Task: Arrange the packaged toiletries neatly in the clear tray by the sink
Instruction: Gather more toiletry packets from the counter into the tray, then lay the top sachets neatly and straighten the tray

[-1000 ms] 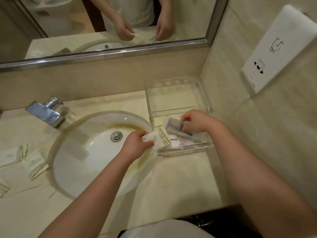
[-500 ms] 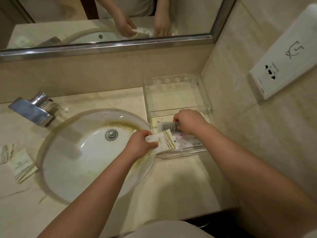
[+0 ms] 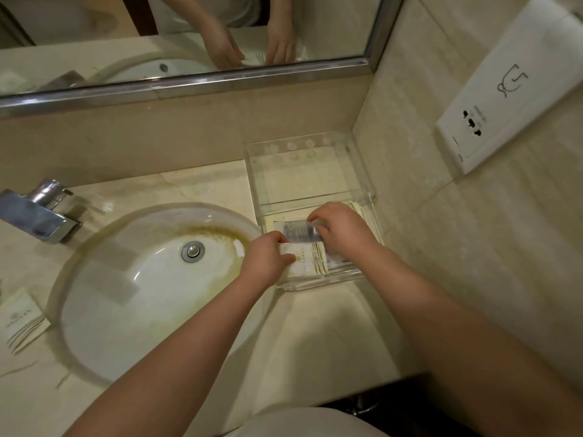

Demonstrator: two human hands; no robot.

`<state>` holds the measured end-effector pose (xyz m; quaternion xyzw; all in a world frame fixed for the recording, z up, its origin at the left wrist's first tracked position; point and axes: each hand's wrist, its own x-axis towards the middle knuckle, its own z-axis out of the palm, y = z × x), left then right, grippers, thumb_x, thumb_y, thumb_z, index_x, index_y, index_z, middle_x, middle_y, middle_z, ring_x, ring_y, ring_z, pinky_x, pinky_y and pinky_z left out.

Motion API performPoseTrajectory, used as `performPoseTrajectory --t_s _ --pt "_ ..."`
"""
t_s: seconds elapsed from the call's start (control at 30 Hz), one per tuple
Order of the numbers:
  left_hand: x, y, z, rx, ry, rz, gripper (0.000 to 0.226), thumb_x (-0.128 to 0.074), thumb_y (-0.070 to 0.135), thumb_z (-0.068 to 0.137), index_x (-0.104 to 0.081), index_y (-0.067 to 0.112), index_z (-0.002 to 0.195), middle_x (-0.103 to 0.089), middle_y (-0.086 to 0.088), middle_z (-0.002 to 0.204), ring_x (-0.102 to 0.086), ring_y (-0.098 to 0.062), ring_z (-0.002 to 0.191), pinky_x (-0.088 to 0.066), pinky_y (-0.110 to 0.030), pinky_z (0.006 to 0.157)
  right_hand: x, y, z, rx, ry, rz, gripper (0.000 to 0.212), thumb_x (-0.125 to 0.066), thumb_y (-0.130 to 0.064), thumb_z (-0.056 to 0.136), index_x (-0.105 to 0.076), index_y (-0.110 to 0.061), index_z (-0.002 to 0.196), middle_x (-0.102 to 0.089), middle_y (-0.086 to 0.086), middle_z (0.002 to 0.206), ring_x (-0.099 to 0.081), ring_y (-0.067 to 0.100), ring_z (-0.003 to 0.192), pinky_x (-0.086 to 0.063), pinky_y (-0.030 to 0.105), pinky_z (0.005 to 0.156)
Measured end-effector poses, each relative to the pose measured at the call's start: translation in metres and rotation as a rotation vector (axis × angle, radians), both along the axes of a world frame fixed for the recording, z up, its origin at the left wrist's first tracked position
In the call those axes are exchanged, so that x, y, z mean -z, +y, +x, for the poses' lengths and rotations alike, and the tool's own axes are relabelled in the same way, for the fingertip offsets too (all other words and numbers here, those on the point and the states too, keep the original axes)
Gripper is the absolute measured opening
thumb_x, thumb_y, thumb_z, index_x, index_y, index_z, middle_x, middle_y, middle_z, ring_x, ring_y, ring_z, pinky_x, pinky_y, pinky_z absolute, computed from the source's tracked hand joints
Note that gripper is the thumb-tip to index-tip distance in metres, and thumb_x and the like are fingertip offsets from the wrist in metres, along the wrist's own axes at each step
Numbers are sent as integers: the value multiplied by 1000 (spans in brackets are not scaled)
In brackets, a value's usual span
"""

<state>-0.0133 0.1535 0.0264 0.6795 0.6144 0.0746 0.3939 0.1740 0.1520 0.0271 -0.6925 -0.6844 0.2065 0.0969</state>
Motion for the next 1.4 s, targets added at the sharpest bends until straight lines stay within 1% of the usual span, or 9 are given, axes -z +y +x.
performPoseTrajectory --t_s 0.13,0.23,0.37,0.47,0.6,0.77,1.1,1.23,1.4 --pt "2 -9 4 -26 52 67 24 -74 24 79 -59 19 97 -65 0 84 -61 -23 77 -47 -33 61 3 -37 1 217 114 204 26 -55 -9 90 -73 -16 107 -72 4 105 -59 25 103 -50 41 90" --pt "4 -16 2 -44 82 130 29 -73 25 80 -56 18 103 -64 -1 82 -62 -25 76 -50 -36 61 10 -72 -11 175 90 163 30 -57 -15 92 -70 -19 119 -70 2 115 -56 23 111 -48 38 96" --pt "3 -22 1 -57 122 223 43 -74 22 80 -53 14 117 -60 -7 103 -60 -28 88 -47 -35 66 23 -95 -26 147 196 8 43 -65 -17 90 -62 -19 133 -55 5 138 -47 22 129 -40 36 109" --pt "6 -34 0 154 224 458 49 -72 13 77 -55 11 123 -55 -13 120 -54 -34 109 -46 -40 85 24 -95 -31 172 259 -4 43 -65 -12 91 -61 -16 134 -51 6 141 -47 21 131 -36 31 111" --pt "18 -60 -1 436 288 466 57 -50 19 91 -36 7 145 -31 -14 156 -20 -34 146 -27 -48 114 21 -93 -34 166 258 -16 44 -65 -11 91 -60 -15 135 -51 5 142 -48 20 131 -33 26 109" --pt "35 -82 -6 548 444 339 79 -33 50 97 1 7 153 5 -14 163 9 -32 149 -5 -50 121 20 -90 -36 160 253 -20 43 -64 -11 91 -61 -15 134 -52 3 142 -50 18 130 -35 26 109" --pt "33 -84 -9 442 421 327 82 -34 54 95 5 12 154 15 -11 162 18 -31 148 1 -53 120 14 -93 -35 193 183 83 41 -68 -24 89 -64 -18 128 -57 2 135 -50 20 126 -41 32 105" --pt "18 -81 -38 161 291 301 73 -38 40 97 -3 9 154 1 -10 164 9 -30 149 -7 -50 120 5 -86 -58 204 207 197 39 -67 -28 88 -66 -17 125 -60 4 130 -48 22 124 -39 33 102" --pt "7 -81 -117 -127 243 293 70 -45 28 95 -11 7 153 -13 -11 162 -1 -30 150 -15 -46 120 -2 -71 -136 1 266 193 41 -68 -29 87 -64 -19 127 -62 3 127 -52 23 120 -37 28 101"
